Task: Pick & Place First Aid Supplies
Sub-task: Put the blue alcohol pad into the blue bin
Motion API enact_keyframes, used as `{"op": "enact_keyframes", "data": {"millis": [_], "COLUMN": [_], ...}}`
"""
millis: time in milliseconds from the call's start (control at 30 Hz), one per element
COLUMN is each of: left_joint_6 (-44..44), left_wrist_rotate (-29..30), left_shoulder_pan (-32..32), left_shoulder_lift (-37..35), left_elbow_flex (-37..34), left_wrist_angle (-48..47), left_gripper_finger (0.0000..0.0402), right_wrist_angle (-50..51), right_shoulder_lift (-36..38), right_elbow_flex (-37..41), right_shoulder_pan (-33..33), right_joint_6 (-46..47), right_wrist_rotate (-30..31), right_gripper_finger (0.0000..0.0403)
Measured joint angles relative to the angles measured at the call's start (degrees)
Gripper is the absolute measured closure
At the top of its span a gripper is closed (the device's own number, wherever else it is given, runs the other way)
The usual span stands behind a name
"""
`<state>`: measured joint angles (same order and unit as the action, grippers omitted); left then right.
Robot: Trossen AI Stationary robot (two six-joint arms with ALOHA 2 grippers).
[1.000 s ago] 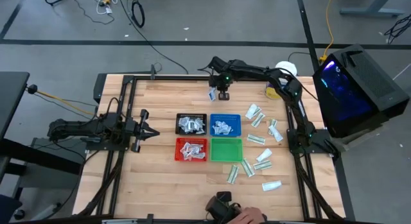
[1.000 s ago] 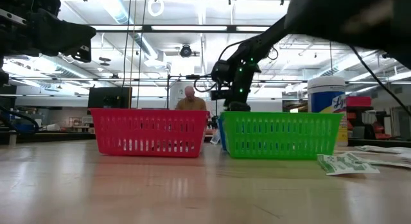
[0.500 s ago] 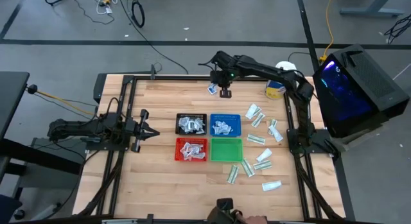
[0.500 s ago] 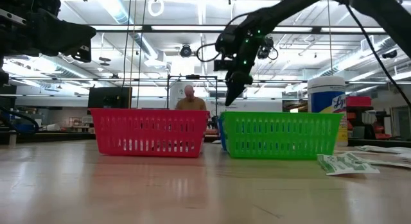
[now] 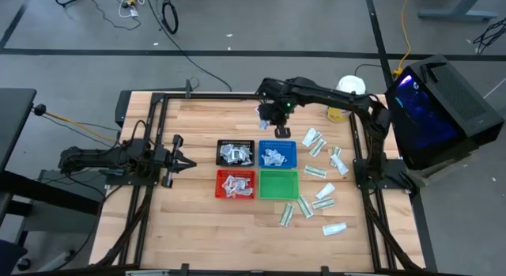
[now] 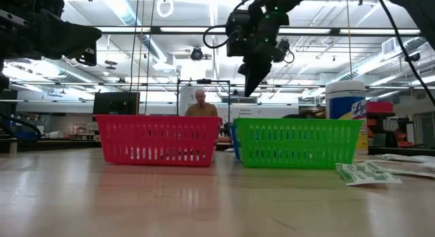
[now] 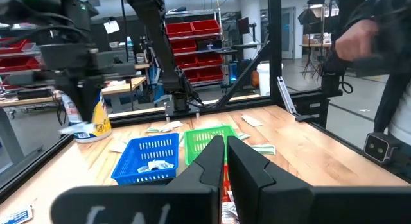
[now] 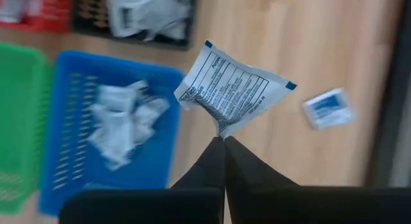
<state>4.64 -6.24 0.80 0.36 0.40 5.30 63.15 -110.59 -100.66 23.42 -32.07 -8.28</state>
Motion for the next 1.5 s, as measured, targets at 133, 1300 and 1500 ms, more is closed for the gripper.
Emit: {"op": "enact_keyframes", "data": {"millis": [133, 1300, 1500], "left_joint_6": [0.0, 0.0, 0.0], "left_wrist_rotate": [0.0, 0.0, 0.0], "left_shoulder_pan": [0.0, 0.0, 0.0], "left_shoulder_lift": [0.0, 0.0, 0.0], "left_elbow_flex": [0.0, 0.0, 0.0], "left_wrist_angle": [0.0, 0.0, 0.0], "left_gripper_finger": [0.0376, 0.0376, 0.0376], "right_wrist_angle": [3.6, 5.1, 2.3], "right_shoulder_lift": [0.0, 3.4, 6.9], "right_elbow_flex": [0.0, 12.7, 17.8], "right_shoulder_pan": [-1.8, -9.1, -9.6], "right_joint_6": [0.1, -1.2, 0.2], "right_wrist_rotate": [-1.8, -1.8, -1.7], "right_gripper_finger": [0.0403, 0.0403, 0.0403]}}
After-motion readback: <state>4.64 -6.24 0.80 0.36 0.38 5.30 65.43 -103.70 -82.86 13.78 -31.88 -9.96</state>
